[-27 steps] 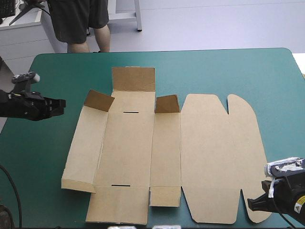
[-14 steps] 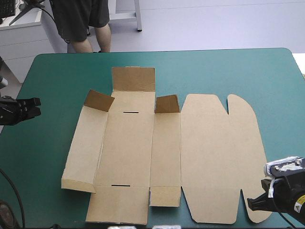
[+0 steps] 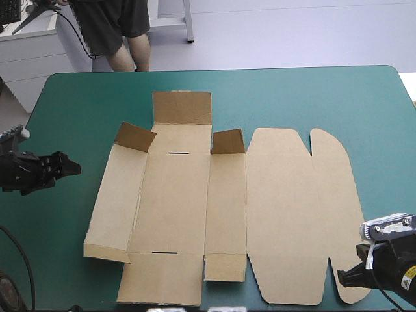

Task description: Fold the box

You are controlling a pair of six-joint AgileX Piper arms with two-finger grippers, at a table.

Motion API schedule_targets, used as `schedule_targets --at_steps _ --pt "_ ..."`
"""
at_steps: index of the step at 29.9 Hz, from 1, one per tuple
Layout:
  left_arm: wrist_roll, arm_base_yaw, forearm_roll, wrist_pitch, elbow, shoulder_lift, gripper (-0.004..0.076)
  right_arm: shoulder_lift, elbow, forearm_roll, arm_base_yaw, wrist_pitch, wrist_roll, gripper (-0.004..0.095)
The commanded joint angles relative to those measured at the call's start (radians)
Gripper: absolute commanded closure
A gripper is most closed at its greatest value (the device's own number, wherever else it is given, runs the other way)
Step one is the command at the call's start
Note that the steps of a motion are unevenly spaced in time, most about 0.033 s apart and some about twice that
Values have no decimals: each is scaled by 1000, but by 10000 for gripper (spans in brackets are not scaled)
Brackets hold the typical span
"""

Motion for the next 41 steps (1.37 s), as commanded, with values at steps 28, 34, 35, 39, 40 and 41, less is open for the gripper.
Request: schedule_targets --at_steps 28,34,35,39,40,41 --pt "115 -297 -30 -101 294 96 157 7 -22 26 -5 -32 -7 922" --pt "124 -329 -47 -101 294 139 164 7 -22 26 -5 -30 -7 922" --pt "124 -329 -47 -105 294 140 177 7 -22 26 -5 -30 -7 922" --pt "124 -329 -47 -103 294 140 297 7 -22 26 -5 -28 -7 922" --pt "124 -329 -49 -100 294 140 333 7 -22 26 -5 -28 -7 922" --pt "124 -329 -53 -99 294 140 377 7 -22 26 -5 -28 -7 922"
